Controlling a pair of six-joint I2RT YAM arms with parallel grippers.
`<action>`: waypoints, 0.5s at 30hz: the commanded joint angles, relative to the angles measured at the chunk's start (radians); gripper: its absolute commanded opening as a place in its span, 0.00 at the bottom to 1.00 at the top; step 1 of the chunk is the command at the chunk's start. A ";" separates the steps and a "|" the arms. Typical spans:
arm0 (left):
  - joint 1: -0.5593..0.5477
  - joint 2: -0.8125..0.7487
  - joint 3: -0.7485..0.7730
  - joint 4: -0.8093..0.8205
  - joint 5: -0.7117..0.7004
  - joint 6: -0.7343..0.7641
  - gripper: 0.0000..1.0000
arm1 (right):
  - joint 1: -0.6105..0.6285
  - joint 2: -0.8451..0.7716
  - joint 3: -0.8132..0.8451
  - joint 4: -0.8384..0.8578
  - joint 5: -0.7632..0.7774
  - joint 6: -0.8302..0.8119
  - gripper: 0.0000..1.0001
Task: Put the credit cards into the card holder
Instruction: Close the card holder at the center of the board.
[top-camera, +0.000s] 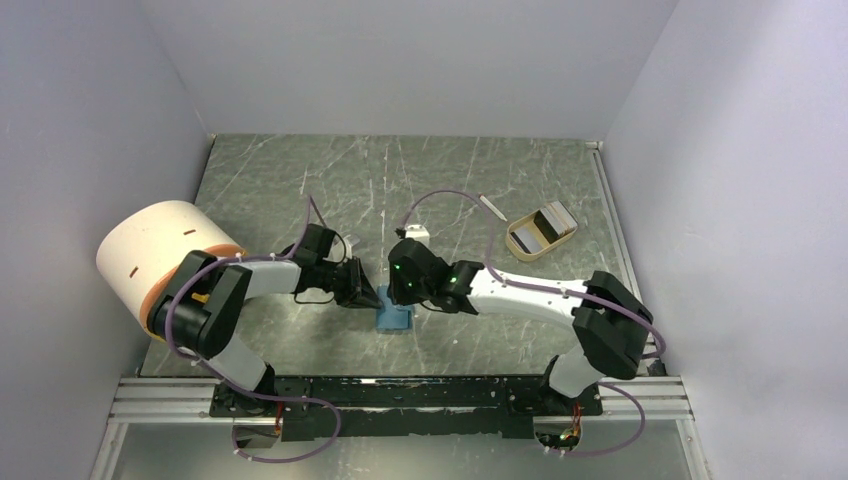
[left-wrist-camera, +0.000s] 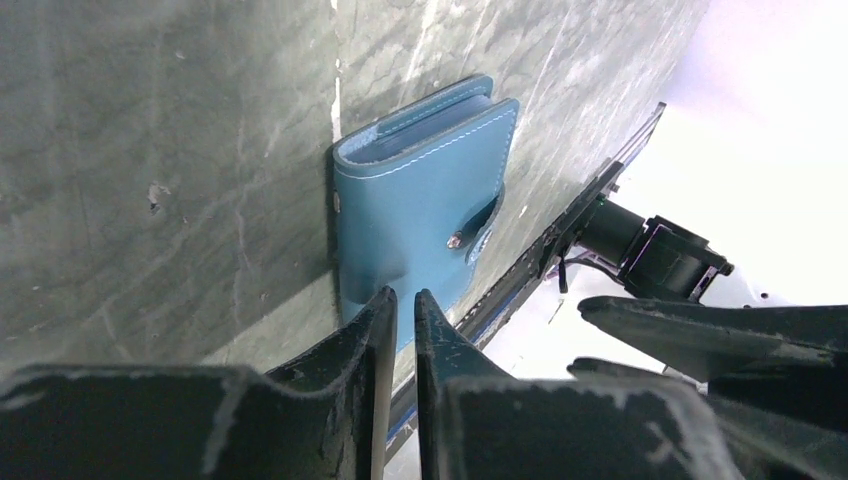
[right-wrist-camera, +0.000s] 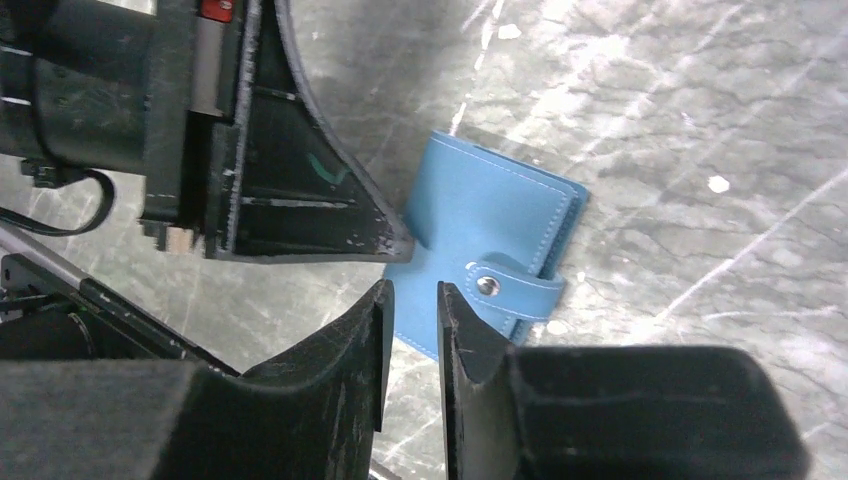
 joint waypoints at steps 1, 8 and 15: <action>-0.003 -0.021 0.041 -0.008 0.009 -0.010 0.17 | -0.032 -0.037 -0.069 0.010 -0.011 -0.016 0.25; -0.017 0.036 0.087 0.009 0.034 -0.005 0.14 | -0.071 -0.041 -0.153 0.116 -0.118 -0.006 0.20; -0.024 0.120 0.079 0.080 0.055 -0.024 0.14 | -0.104 -0.034 -0.199 0.178 -0.174 0.017 0.19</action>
